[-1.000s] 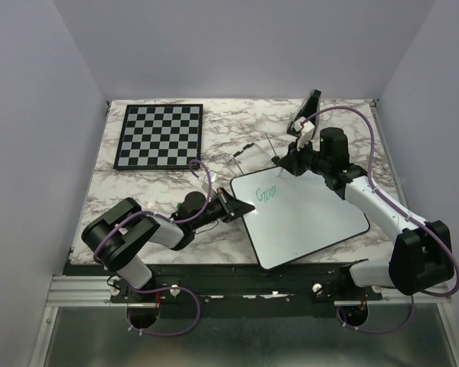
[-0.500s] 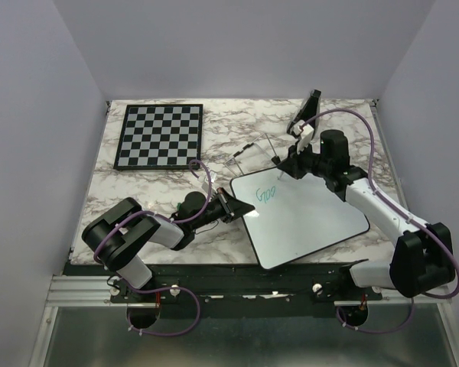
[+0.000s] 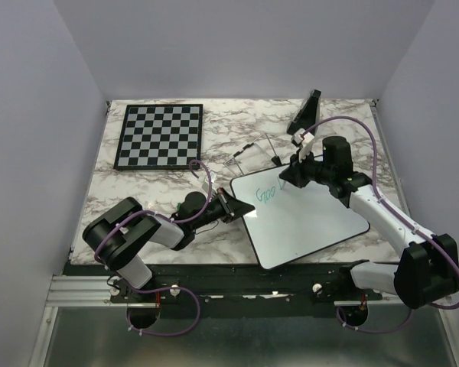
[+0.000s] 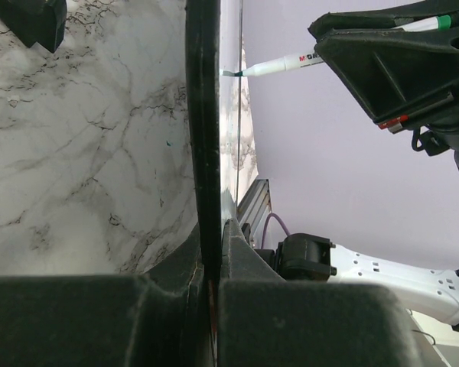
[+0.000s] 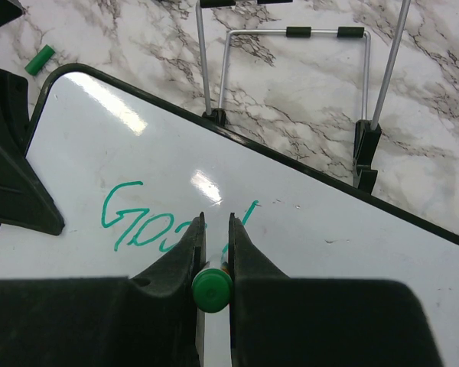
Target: Write a sentence on the whiteboard
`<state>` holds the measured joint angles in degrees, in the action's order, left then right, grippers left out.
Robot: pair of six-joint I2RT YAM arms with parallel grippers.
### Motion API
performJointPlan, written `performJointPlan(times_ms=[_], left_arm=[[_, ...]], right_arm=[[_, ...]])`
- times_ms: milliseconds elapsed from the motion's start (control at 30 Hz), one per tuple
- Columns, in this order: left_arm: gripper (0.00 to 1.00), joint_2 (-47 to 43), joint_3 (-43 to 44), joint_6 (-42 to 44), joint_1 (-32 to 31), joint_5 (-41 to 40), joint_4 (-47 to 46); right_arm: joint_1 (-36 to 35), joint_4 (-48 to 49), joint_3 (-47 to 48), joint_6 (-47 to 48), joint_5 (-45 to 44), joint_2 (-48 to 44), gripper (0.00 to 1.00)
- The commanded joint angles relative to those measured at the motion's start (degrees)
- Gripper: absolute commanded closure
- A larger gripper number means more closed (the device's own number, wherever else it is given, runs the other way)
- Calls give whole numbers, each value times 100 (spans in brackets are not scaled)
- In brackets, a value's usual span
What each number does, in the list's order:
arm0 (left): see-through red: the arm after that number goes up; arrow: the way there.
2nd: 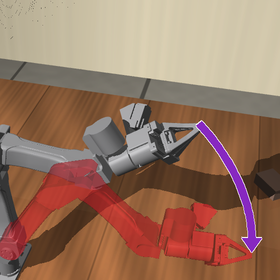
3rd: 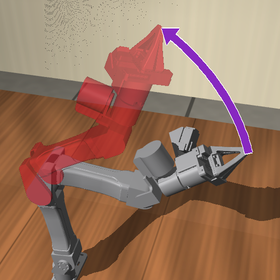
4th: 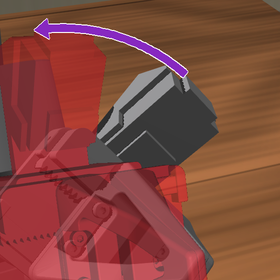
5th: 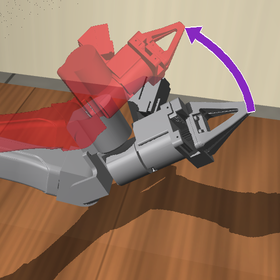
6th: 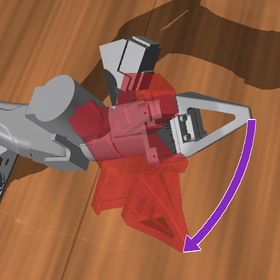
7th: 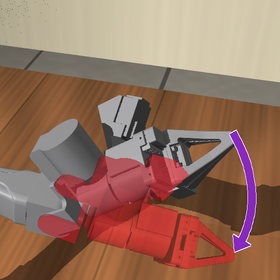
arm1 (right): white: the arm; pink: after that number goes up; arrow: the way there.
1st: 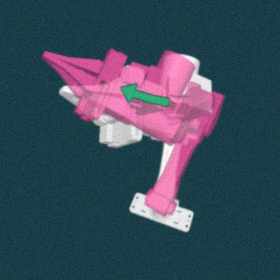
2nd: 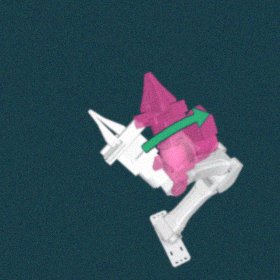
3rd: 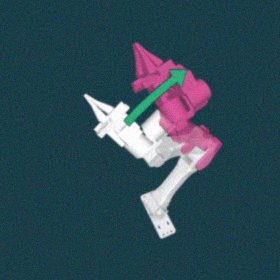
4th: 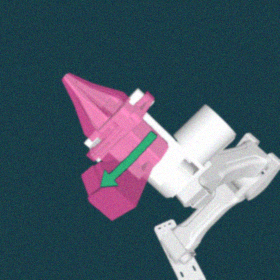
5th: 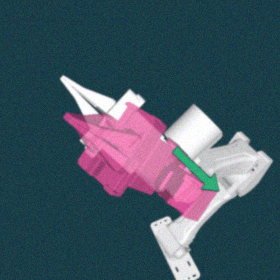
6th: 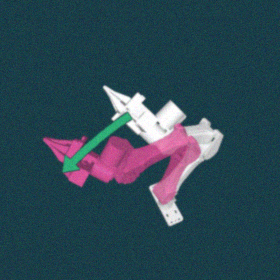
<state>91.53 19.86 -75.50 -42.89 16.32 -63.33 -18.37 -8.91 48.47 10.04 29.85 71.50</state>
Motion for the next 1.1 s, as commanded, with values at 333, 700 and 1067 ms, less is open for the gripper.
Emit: performJointPlan(times_ms=[333, 700, 1067], left_arm=[[100, 14, 45, 440, -79, 249, -250], [100, 67, 45, 423, -79, 249, -303], [100, 32, 44, 422, -79, 249, -276]], right_arm=[[0, 302, 216, -213, -190, 258, 99], [0, 223, 163, -258, 487, 285, 99], [0, -419, 58, 243, 531, 101, 99]])
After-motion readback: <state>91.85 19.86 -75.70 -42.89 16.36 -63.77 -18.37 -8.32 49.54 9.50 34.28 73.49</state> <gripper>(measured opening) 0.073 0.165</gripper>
